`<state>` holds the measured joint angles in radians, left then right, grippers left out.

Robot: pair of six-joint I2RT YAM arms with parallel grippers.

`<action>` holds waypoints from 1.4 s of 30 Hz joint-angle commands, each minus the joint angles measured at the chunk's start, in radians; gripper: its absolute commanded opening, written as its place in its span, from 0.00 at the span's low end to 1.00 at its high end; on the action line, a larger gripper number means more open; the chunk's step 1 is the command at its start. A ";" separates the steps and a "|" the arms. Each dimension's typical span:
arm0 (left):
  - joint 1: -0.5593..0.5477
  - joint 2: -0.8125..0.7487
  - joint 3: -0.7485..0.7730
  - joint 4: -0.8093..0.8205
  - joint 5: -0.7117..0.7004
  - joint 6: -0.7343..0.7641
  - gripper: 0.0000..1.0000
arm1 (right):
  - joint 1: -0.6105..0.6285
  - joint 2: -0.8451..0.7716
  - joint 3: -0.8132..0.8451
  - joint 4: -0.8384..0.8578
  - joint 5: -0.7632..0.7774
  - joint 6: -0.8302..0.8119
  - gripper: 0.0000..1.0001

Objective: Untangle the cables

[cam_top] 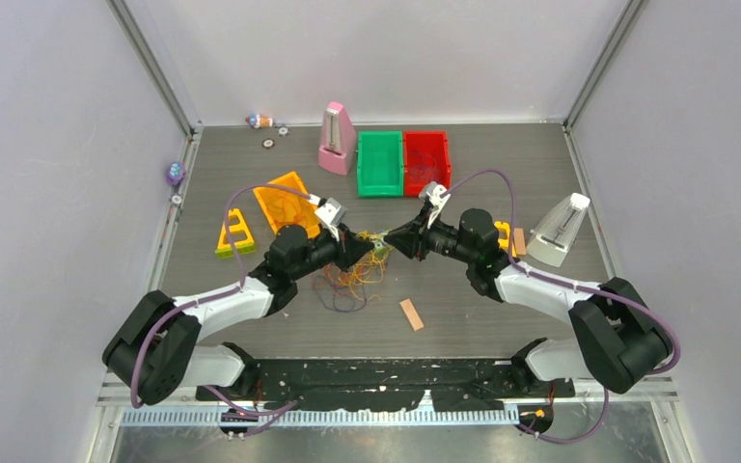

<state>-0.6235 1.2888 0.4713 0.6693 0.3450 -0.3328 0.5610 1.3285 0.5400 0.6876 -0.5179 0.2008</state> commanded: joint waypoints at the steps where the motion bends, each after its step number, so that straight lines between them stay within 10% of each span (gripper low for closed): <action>1: -0.008 -0.004 0.027 0.091 0.033 0.012 0.05 | 0.002 -0.023 0.010 0.053 0.003 -0.004 0.19; 8: -0.008 -0.052 0.001 0.070 -0.063 0.020 0.38 | 0.002 -0.083 -0.015 0.041 0.095 -0.007 0.05; 21: -0.007 -0.042 0.024 -0.002 -0.139 0.039 0.29 | 0.002 -0.178 -0.089 0.080 0.242 -0.011 0.05; 42: -0.034 0.084 0.141 -0.103 -0.019 0.050 0.44 | 0.002 -0.101 -0.056 0.091 0.142 0.015 0.05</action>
<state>-0.6445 1.3357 0.5293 0.6270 0.3157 -0.3058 0.5610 1.2201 0.4488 0.7116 -0.3614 0.2127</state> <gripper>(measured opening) 0.456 0.066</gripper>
